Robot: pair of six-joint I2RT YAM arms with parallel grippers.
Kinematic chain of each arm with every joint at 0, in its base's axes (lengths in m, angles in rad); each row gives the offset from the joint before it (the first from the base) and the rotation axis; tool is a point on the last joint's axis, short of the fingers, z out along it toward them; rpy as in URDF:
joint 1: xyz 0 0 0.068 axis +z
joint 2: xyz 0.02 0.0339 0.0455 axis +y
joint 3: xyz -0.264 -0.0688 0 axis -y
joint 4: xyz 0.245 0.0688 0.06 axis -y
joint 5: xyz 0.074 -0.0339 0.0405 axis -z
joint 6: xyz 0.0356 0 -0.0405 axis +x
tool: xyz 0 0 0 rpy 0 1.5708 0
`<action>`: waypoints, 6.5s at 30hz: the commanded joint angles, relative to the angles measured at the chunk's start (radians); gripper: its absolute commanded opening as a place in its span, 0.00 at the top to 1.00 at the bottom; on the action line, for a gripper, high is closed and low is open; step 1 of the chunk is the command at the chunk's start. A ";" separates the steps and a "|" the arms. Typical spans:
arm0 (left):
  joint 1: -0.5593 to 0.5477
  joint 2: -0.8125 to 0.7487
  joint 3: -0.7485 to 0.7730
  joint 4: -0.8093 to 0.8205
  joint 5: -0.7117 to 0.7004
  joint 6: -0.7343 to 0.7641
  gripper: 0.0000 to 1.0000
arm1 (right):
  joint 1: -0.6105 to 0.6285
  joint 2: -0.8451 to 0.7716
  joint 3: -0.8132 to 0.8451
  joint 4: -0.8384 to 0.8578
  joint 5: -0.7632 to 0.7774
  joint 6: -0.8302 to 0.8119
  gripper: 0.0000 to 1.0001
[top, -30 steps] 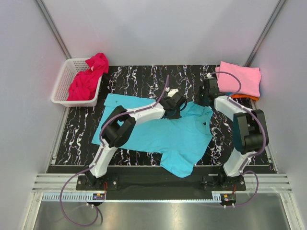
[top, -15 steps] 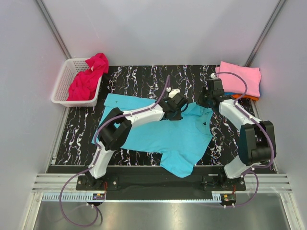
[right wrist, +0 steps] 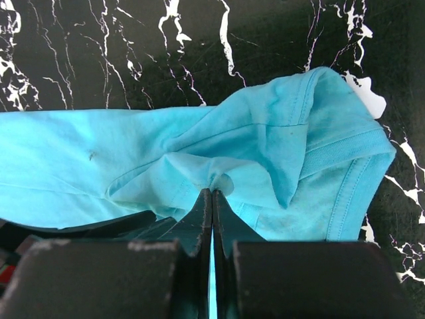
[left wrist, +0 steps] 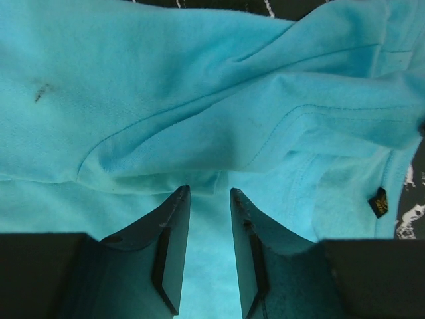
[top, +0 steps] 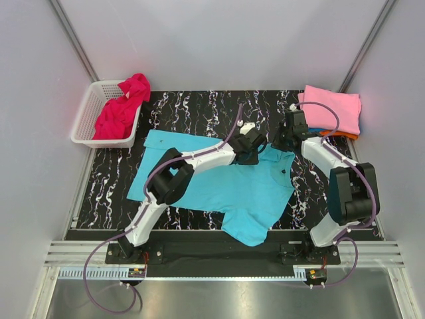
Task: Fold and stack the t-shirts
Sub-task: Fold the tshirt
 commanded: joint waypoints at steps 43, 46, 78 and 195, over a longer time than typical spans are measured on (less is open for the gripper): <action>0.008 0.039 0.081 -0.059 -0.050 -0.046 0.81 | -0.001 0.027 0.006 0.032 -0.005 -0.016 1.00; 0.008 0.040 0.084 -0.061 -0.049 -0.052 0.85 | -0.001 0.032 0.003 0.032 -0.010 -0.014 1.00; 0.008 -0.093 0.009 -0.007 -0.081 -0.052 0.96 | -0.001 0.038 -0.003 0.032 -0.028 -0.020 1.00; 0.390 -0.388 -0.662 -0.043 0.043 -0.072 0.26 | 0.163 0.506 0.465 -0.370 0.240 -0.060 0.90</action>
